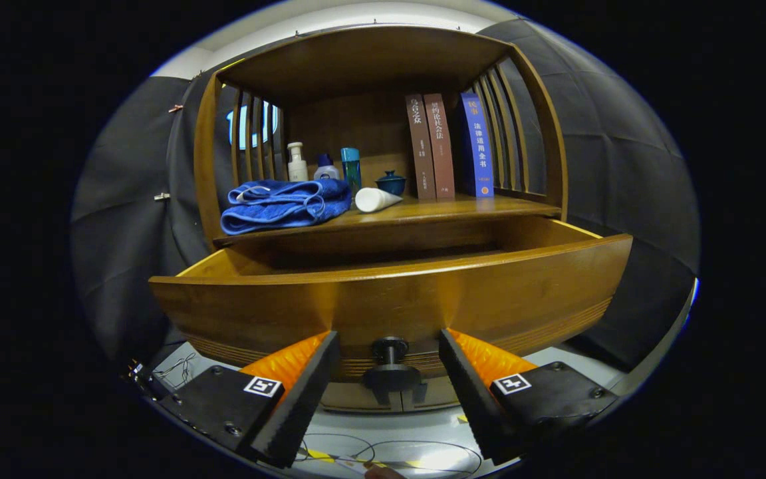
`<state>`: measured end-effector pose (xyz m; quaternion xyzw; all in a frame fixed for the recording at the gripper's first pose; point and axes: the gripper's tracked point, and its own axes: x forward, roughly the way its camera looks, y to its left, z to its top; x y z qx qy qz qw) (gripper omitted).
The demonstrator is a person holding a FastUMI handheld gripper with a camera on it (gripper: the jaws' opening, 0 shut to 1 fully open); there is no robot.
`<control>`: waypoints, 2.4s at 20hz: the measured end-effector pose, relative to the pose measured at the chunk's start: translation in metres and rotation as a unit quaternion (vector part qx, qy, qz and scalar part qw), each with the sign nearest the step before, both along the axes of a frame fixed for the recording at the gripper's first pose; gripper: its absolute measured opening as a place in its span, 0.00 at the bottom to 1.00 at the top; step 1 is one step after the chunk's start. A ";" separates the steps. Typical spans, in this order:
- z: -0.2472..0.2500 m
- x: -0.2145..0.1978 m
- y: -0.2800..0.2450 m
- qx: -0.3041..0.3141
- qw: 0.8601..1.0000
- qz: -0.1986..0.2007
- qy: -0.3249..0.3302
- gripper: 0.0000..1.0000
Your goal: Pull open the drawer, take out the items inside it, and place them on the countertop above the cabinet.
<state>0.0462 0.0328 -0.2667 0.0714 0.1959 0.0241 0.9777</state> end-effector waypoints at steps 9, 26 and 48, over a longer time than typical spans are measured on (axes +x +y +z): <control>-0.002 0.072 0.005 -0.010 1.000 -0.003 -0.014 0.99; -0.014 0.105 0.007 -0.042 0.999 -0.006 0.006 0.99; 0.217 -0.014 -0.009 -0.075 0.987 -0.010 -0.142 0.99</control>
